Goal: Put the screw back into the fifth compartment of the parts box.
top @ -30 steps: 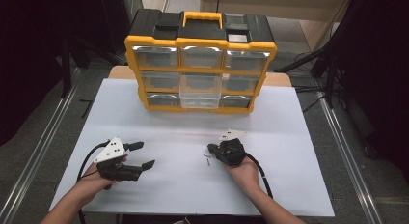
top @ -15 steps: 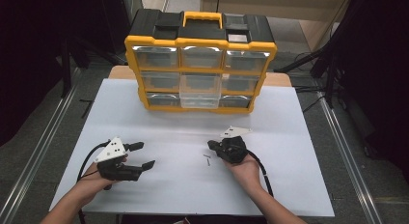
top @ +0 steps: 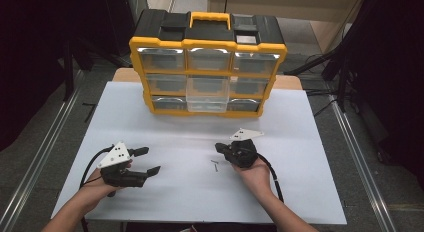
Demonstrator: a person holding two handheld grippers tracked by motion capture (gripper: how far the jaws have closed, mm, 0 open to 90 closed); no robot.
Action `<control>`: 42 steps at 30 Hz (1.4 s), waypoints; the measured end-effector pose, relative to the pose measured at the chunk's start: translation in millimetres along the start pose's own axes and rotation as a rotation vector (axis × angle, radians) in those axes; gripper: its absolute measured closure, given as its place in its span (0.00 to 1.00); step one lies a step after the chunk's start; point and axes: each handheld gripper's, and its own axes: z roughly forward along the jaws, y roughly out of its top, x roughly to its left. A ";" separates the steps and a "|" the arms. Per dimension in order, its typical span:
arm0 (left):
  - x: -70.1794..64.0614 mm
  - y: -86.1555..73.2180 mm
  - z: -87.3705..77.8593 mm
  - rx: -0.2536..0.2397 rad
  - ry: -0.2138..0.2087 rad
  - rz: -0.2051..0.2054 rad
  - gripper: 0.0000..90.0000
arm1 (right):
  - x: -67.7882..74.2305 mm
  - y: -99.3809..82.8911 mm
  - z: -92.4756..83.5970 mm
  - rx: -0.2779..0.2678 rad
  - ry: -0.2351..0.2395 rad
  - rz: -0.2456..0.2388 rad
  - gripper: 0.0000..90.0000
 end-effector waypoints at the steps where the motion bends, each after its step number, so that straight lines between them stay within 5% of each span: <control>1: 0.1 0.0 0.1 -0.004 -0.002 -0.002 0.27 | -0.4 0.1 -0.2 0.000 -0.002 0.007 0.99; 42: 0.9 0.3 -0.5 -0.010 0.001 -0.007 0.27 | 0.6 30.7 -30.2 -0.103 0.052 0.017 0.99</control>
